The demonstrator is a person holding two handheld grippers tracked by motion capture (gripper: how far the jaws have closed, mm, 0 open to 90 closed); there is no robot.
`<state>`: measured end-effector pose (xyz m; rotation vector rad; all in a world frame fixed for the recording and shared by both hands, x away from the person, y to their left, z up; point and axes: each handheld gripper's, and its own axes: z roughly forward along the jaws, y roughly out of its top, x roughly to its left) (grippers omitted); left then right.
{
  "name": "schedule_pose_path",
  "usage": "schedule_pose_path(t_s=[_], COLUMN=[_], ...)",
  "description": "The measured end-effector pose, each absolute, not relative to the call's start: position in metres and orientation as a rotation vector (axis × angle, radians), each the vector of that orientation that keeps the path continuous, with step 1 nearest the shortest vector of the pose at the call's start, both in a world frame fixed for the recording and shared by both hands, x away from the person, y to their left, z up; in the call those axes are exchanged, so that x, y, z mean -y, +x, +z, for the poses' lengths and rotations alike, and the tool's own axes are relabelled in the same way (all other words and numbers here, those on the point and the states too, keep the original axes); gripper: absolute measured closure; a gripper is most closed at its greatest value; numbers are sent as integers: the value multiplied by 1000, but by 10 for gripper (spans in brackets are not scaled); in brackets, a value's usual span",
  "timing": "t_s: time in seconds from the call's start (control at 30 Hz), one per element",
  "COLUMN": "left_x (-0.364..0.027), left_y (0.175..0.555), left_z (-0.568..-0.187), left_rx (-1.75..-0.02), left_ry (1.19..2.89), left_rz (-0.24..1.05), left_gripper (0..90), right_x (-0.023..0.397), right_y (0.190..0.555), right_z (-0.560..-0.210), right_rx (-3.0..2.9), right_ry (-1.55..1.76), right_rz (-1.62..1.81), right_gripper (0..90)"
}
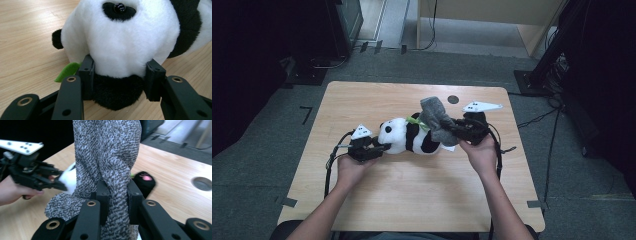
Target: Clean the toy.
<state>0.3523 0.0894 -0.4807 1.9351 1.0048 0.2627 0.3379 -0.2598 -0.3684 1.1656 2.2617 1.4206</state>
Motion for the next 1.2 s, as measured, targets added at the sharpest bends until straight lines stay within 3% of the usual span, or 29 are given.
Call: schedule_pose_path(t_s=[0.13, 0.77, 1.2], left_x=[-88, -91, -95], left_y=[352, 354, 356], left_z=[-481, -482, -482], left_rx=[-997, -992, -960], left_ry=[1953, 1956, 1958], left_rz=[266, 252, 259], left_gripper=[537, 539, 544], right_x=[245, 283, 282], right_y=[333, 332, 354], right_z=[-392, -440, -474], right_rx=[-2322, -2205, -2287], right_ry=[1133, 1284, 1372], right_rz=[1346, 1390, 1310], right_gripper=[778, 786, 785])
